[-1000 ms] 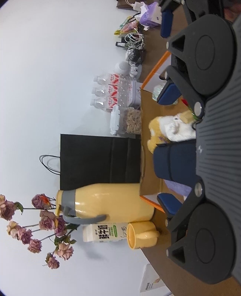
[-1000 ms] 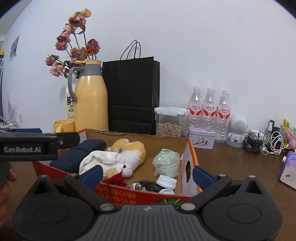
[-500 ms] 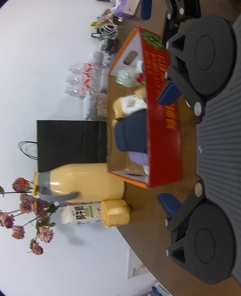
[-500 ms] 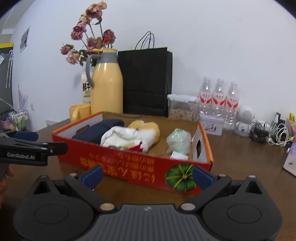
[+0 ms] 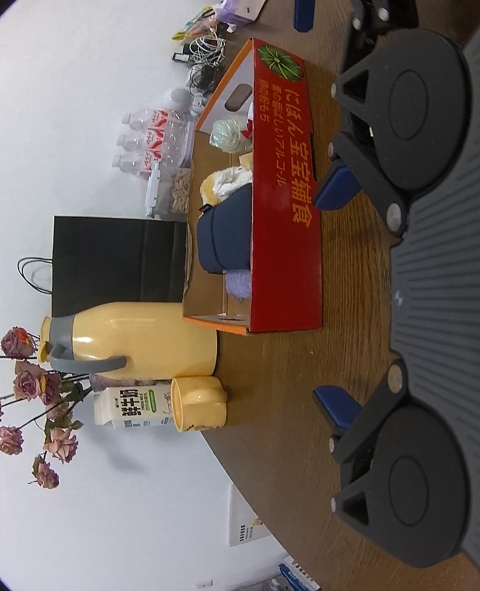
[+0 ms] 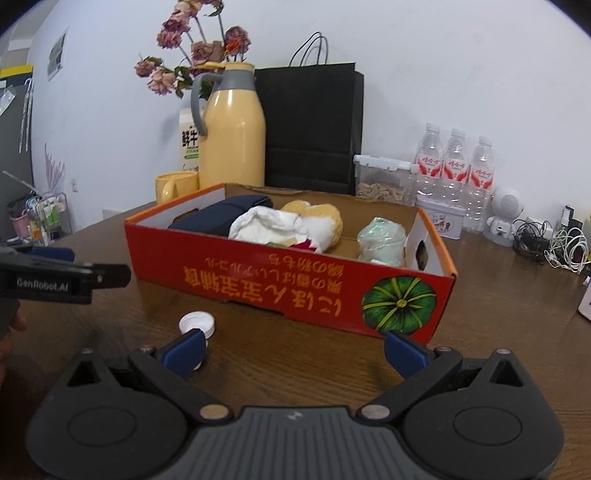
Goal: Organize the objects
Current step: 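Withdraw both open tools from the carton toward the remaining caps, then grasp a small white cap with the right tool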
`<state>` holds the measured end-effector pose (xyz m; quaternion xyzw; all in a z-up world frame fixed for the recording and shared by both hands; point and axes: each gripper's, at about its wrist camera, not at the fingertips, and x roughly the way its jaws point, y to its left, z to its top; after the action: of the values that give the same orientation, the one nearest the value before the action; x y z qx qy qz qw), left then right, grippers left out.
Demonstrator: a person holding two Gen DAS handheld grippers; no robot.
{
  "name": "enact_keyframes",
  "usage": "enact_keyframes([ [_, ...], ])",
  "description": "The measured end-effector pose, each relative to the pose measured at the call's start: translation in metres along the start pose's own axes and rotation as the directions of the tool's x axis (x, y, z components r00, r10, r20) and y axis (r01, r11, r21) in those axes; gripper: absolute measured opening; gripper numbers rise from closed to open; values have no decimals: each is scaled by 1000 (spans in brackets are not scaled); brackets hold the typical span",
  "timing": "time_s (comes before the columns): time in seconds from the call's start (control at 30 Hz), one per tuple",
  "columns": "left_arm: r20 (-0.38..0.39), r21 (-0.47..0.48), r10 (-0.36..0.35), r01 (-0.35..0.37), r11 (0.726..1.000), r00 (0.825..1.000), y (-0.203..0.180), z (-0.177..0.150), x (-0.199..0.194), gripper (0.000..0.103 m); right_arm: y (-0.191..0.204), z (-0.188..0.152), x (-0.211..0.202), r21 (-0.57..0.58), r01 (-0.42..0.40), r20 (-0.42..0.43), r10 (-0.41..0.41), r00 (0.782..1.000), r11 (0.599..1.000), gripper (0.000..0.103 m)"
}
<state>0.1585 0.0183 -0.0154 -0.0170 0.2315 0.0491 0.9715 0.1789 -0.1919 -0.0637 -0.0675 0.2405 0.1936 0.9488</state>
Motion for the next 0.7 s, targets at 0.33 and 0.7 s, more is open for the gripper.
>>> enact_keyframes([
  [0.33, -13, -34, -22, 22, 999, 1000, 6, 1, 3, 103, 20, -2, 9, -22, -96, -49, 95, 994, 995, 89],
  [0.7, -11, -40, -32, 31, 999, 999, 7, 2, 1, 103, 43, 2, 27, -22, -163, -118, 160, 980, 986, 41],
])
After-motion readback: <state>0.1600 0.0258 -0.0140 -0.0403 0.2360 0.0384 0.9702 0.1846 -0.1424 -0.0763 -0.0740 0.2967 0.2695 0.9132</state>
